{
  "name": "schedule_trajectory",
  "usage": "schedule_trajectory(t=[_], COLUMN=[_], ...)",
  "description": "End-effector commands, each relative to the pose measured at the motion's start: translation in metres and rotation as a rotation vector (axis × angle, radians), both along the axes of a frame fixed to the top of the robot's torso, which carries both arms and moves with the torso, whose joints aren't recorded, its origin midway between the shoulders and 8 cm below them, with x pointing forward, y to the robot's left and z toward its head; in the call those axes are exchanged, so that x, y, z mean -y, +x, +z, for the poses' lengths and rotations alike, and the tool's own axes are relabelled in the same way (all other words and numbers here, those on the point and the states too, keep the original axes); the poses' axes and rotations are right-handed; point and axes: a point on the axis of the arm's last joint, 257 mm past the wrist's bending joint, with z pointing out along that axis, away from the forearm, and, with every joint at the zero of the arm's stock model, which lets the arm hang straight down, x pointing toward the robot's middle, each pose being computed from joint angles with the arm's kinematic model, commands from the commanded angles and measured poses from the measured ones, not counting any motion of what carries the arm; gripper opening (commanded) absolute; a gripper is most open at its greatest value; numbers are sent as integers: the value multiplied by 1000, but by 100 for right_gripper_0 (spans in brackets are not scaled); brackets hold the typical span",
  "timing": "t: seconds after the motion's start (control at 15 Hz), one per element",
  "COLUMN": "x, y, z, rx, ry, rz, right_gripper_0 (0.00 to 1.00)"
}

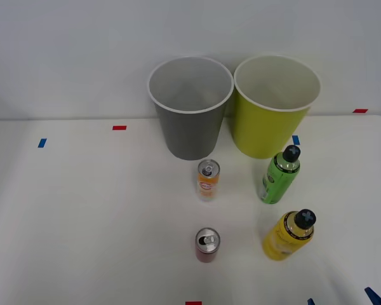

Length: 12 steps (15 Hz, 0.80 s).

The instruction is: Put cans in the gray bin, plastic bottles in the light green bin

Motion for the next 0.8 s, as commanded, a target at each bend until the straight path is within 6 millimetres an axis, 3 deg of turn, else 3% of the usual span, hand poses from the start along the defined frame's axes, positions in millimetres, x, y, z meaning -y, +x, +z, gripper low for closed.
schedule_trajectory(t=[0.07, 0.67, 0.73, 0.8], x=[0, 0, 0, 0], y=[0, 0, 2, 2], z=[0, 0, -10, -4], rx=[0, 0, -15, 10], ry=[0, 0, 13, 33], rz=[0, 0, -8, 1], right_gripper_0=[100, 100, 100, 100])
